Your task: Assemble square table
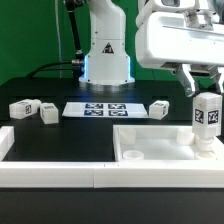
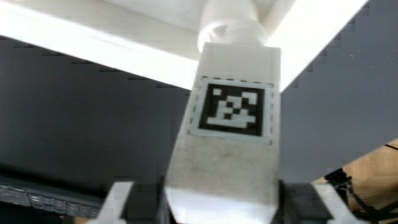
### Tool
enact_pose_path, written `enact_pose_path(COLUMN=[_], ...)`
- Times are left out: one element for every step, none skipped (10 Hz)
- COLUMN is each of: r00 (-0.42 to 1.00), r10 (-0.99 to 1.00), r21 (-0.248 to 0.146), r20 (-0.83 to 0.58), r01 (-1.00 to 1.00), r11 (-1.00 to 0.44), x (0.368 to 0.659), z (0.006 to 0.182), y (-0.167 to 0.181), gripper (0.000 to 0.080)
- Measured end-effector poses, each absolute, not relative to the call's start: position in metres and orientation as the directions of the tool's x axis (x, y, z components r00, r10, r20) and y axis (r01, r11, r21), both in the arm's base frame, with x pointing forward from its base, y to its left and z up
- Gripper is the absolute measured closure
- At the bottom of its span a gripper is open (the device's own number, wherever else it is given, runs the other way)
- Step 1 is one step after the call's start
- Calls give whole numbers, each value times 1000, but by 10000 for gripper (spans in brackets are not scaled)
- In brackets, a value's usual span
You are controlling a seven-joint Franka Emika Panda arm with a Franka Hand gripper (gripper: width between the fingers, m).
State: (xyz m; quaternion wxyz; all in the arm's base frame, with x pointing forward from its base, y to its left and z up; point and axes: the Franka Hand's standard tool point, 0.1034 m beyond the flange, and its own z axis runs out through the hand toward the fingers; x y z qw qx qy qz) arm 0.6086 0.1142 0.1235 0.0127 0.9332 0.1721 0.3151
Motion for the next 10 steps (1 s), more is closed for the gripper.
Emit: enact_pose_path(r00=[743, 743, 743, 748, 749, 751, 753, 755, 755, 753], r10=[329, 328, 327, 326, 327, 330, 333, 334, 336, 337], r21=[136, 137, 138, 137, 137, 135, 135, 134, 134, 135], r20=[583, 583, 583, 578, 576, 572, 568, 564, 563, 565], r01=[309, 307, 307, 305, 306, 310, 314, 316, 318, 318], r11=[-941, -942, -942, -942, -942, -941, -940, -939, -939, -938], x=[612, 616, 617, 616, 616, 614, 612, 611, 609, 609], z=[124, 124, 123, 119, 117, 114, 110, 107, 107, 106], y=[110, 109, 109, 107, 108, 110, 112, 112, 113, 113], gripper=[511, 511, 511, 511, 511, 511, 511, 511, 511, 511])
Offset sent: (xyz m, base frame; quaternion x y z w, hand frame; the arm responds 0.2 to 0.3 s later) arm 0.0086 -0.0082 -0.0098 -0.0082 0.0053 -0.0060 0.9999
